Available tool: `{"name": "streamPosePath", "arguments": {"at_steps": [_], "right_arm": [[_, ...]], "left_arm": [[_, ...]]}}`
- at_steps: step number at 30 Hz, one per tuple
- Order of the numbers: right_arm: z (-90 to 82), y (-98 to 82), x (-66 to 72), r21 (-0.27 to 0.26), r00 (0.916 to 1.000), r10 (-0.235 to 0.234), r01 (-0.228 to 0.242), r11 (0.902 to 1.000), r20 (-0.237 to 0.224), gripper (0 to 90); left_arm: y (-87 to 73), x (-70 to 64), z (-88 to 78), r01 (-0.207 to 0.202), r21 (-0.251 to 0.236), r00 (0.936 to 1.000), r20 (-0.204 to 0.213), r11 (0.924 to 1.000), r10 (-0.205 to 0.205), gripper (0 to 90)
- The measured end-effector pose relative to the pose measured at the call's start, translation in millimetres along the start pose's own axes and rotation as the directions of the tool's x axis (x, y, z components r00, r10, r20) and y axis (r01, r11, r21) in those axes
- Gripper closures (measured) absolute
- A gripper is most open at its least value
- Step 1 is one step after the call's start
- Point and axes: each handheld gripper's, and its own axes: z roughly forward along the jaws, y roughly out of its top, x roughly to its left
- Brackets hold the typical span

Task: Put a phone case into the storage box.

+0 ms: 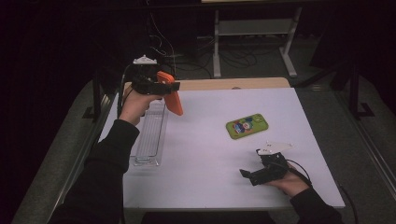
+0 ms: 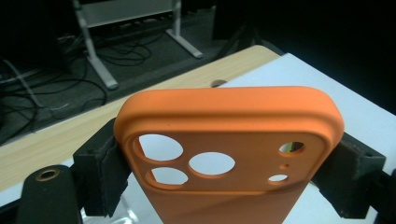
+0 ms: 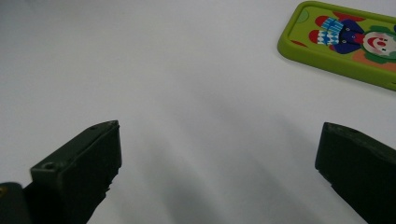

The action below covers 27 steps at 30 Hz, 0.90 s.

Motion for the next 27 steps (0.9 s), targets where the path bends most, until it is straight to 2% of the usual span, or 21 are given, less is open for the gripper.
{"name": "streamPosePath", "arguments": {"at_steps": [4,7,9,12,17,18,19,20,24,27], "right_arm": [[-0.7,0.4,0.2,-0.001,1.0,0.007,-0.007,1.0,-0.002,0.0],[-0.6,0.3,-0.8,0.0,1.0,0.002,-0.002,1.0,0.0,0.0],[-0.6,0.4,-0.3,0.0,1.0,0.006,-0.006,1.0,-0.003,0.0],[-0.7,0.5,0.1,-0.003,0.9999,0.009,-0.009,1.0,-0.005,0.0],[-1.4,0.7,-0.7,-0.008,1.0,0.003,-0.003,1.0,-0.002,0.0],[-1.6,0.8,-0.7,-0.008,1.0,0.005,-0.005,1.0,-0.001,0.0],[-1.8,0.8,-0.7,-0.01,1.0,0.007,-0.007,0.9999,-0.001,0.0],[-2.0,1.0,-0.6,-0.01,0.9999,0.011,-0.011,0.9999,-0.003,0.0],[-3.0,1.5,-0.8,-0.012,1.0,0.009,-0.009,0.9999,-0.002,0.0],[-3.7,1.9,-0.8,-0.019,1.0,0.004,-0.004,0.9998,-0.002,0.0]], "left_arm": [[4.5,12.4,-0.4,-0.003,0.004,0.9976,-0.069,1.0,0.003,15.1],[6.2,21.4,0.2,0.006,0.005,0.9927,-0.121,1.0,-0.005,15.1],[6.6,28.1,1.3,0.005,0.007,0.9853,-0.171,1.0,-0.004,15.1],[4.9,36.3,4.2,0.022,0.011,0.9758,-0.218,0.9997,-0.019,15.1],[0.4,48.2,11.4,0.058,0.044,0.9471,-0.318,0.9973,-0.041,15.0],[-0.5,50.1,13.3,0.072,0.049,0.9364,-0.347,0.9962,-0.051,15.0],[-1.1,51.3,14.9,0.083,0.051,0.9297,-0.363,0.9952,-0.059,15.0],[-1.5,52.1,16.3,0.092,0.05,0.9249,-0.374,0.9944,-0.067,15.0],[-5.3,55.7,24.6,0.12,0.075,0.8988,-0.432,0.9899,-0.077,14.9],[-8.8,57.7,31.5,0.143,0.104,0.8861,-0.456,0.9842,-0.081,14.9]]}}
